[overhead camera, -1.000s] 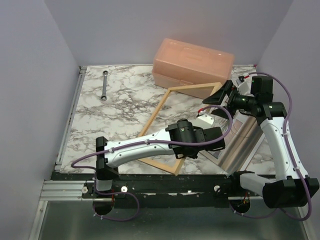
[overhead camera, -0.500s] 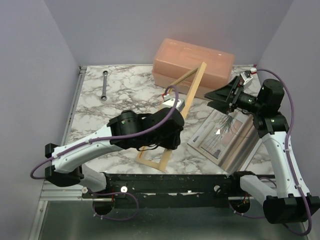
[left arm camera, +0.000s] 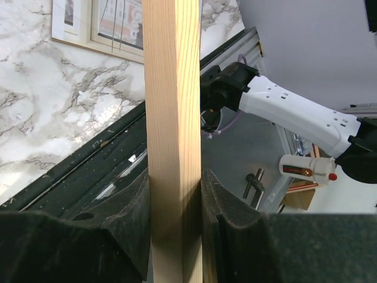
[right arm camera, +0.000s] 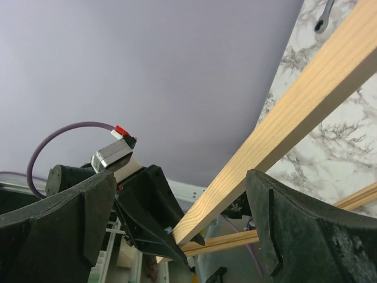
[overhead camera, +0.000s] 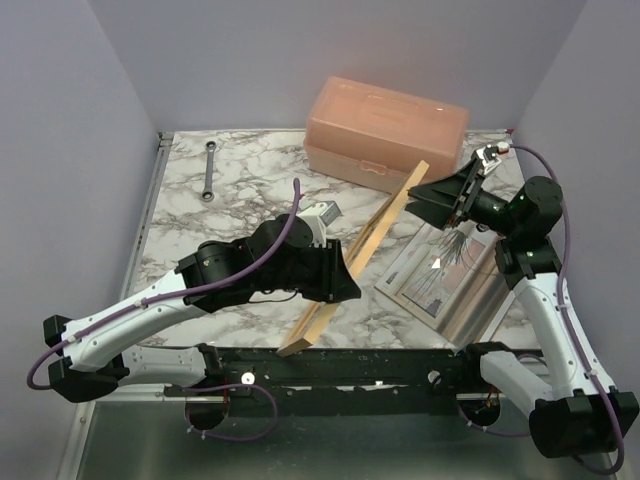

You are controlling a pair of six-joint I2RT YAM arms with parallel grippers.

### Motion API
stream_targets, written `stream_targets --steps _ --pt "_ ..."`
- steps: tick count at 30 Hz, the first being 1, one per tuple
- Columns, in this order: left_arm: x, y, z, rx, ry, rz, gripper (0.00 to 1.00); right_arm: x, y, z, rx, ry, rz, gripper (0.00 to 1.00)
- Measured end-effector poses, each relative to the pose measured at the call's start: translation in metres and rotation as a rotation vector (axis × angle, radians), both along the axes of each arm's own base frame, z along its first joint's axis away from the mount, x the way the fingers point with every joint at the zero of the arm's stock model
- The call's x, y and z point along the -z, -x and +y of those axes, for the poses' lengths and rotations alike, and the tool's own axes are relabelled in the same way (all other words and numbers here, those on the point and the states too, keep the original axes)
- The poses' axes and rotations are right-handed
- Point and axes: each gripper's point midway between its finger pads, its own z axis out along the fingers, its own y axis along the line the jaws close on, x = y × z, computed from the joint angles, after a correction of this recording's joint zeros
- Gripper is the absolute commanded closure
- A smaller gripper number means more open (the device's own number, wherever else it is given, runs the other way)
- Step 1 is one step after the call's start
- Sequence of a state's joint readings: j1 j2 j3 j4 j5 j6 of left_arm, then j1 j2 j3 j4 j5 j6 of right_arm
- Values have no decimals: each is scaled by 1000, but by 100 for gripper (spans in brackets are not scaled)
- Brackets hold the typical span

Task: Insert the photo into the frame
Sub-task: Turn over the photo frame at the center of the board.

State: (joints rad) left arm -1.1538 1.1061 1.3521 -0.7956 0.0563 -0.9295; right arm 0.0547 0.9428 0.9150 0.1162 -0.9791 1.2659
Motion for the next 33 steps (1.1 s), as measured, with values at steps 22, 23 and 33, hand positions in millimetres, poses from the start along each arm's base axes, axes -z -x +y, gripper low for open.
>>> stream_targets --steps 22,23,33 --pt "-6 -8 -1 -44 83 39 93 57 -6 90 -130 -21 124 71" --pt "-7 -9 -1 -48 88 41 85 54 -7 91 -132 -38 124 77" --pt "-15 -13 14 -52 52 -2 8 53 -19 96 -79 -6 231 100"
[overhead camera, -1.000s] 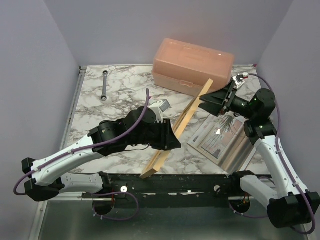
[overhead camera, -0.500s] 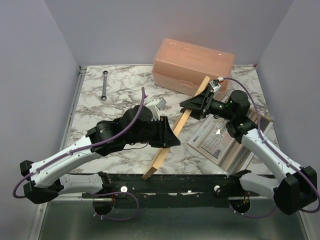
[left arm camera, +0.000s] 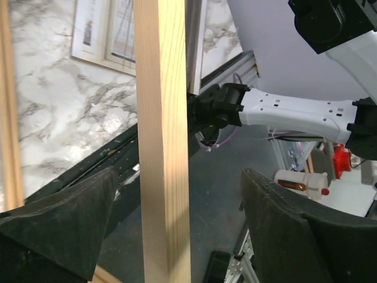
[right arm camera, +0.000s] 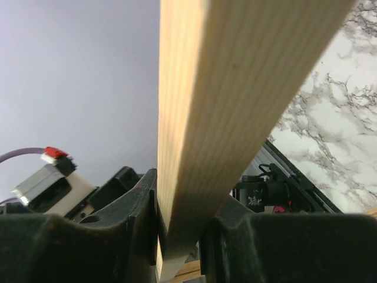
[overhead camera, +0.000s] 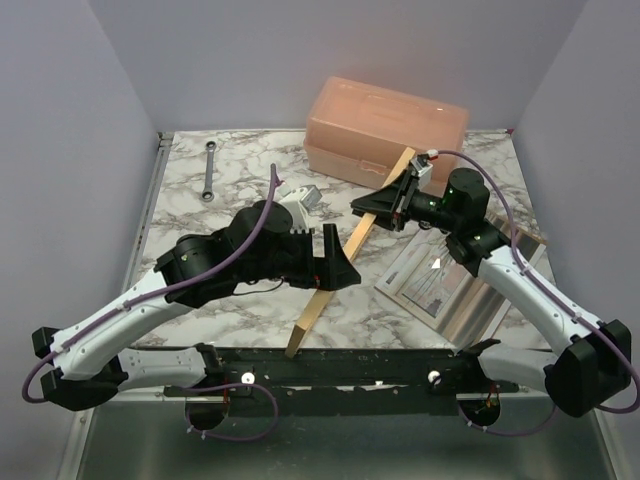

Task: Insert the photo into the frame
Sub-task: Turn over the photo frame at the center of the board.

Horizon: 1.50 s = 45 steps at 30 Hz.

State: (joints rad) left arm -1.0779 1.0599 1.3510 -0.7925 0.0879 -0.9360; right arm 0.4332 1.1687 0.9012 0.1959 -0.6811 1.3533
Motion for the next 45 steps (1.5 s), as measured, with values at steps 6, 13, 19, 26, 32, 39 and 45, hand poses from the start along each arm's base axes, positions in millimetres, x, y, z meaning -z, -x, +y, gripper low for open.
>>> stream_targets --steps 6,13,19,26,32,39,45 --pt "-25 -16 13 -35 -109 -88 2 2 -9 5 12 67 39 100" --pt "-8 -41 14 -28 -378 -135 7 4 -14 13 9 99 57 100" --pt "11 -52 19 -23 -561 -165 15 5 -18 17 6 113 63 100" --pt "8 -61 21 -37 -657 -216 30 6 -21 20 1 123 65 100" --pt "9 -64 22 -35 -712 -235 44 7 -22 21 0 125 67 100" --pt "15 -68 19 -31 -756 -232 75 7 -22 21 -1 125 67 95" --pt "15 -67 16 -20 -754 -239 100 7 -23 22 -1 116 54 71"
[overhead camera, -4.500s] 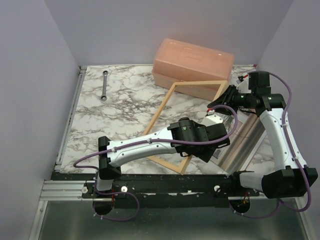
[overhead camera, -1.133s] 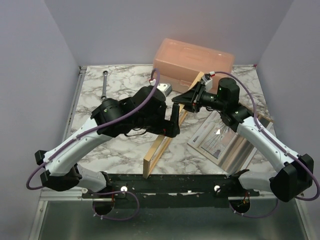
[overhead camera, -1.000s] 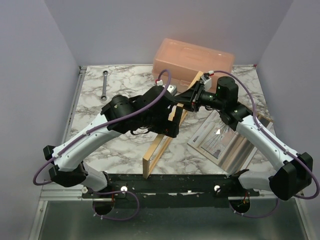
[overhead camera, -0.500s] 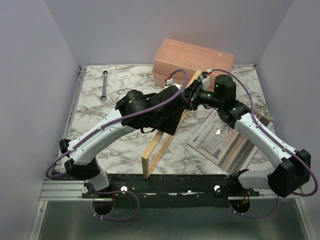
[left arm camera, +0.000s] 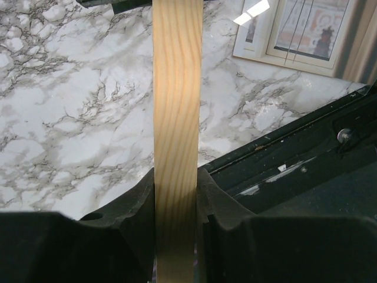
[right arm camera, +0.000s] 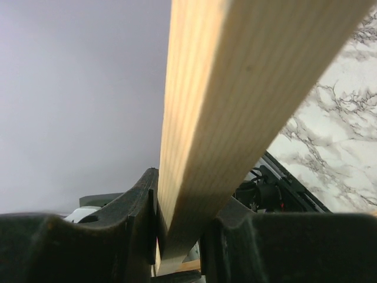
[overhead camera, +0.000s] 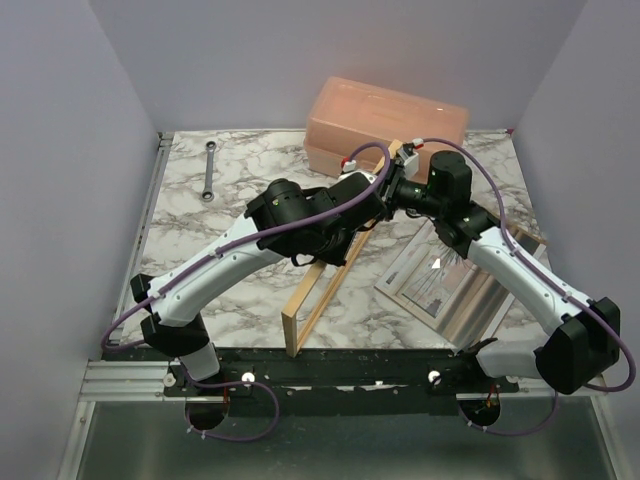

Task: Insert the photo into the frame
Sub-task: Turn over the photo frame at the center of the board.

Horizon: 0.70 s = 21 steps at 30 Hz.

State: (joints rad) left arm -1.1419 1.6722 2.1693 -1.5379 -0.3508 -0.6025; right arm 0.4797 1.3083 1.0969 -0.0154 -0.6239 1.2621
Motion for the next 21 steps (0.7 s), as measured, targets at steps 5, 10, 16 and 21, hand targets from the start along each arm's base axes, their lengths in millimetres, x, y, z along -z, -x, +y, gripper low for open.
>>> stream_targets --steps 5,10,16,21 --pt "0 -1 1 -13 3 -3 100 2 0 -1 -1 0 -50 38" --pt "-1 -2 4 -34 18 -8 100 15 0 -4 10 31 -60 15" --pt "0 1 12 -30 78 7 100 22 3 -10 44 63 -65 7" --pt "-1 4 24 -14 171 24 100 21 11 -19 80 72 -81 7"
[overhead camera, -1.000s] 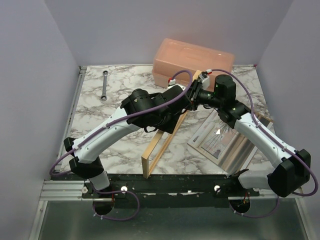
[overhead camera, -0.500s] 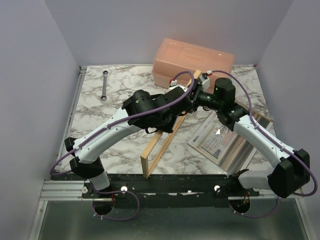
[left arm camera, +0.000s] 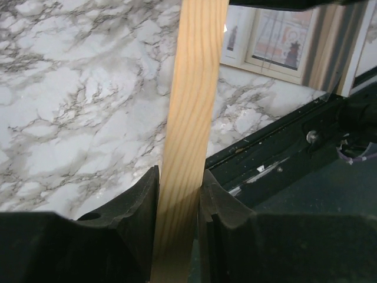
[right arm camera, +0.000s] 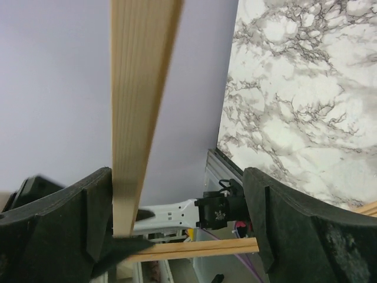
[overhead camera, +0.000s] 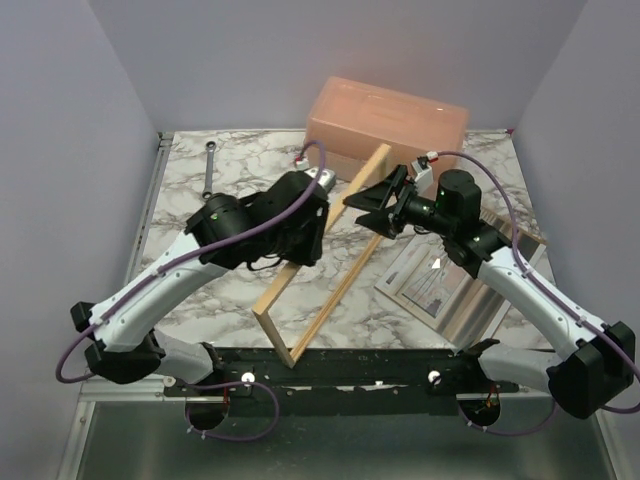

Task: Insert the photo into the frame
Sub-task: Turn over the photo frame at the center of the board.

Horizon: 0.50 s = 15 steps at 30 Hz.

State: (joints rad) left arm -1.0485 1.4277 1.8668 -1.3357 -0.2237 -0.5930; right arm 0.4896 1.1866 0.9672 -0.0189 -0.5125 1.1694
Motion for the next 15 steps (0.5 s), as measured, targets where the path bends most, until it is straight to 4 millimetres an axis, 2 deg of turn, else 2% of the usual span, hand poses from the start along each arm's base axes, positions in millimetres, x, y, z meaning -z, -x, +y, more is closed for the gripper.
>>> stream_targets --steps 2,3,6,9,12,15 --pt "0 -4 16 -36 37 -1 100 -2 4 -3 3 -1 -13 7" --pt "1 -10 36 -105 44 -5 100 4 8 -6 1 20 -9 7" --pt "0 -23 84 -292 99 -24 100 39 17 -15 2 95 74 6" --pt "5 -26 116 -387 113 -46 100 69 24 -22 4 160 154 5" --pt "10 -30 132 -454 143 -45 100 79 28 -25 3 192 178 5" --pt "13 -40 137 -488 188 -54 100 80 30 -28 3 203 176 5"
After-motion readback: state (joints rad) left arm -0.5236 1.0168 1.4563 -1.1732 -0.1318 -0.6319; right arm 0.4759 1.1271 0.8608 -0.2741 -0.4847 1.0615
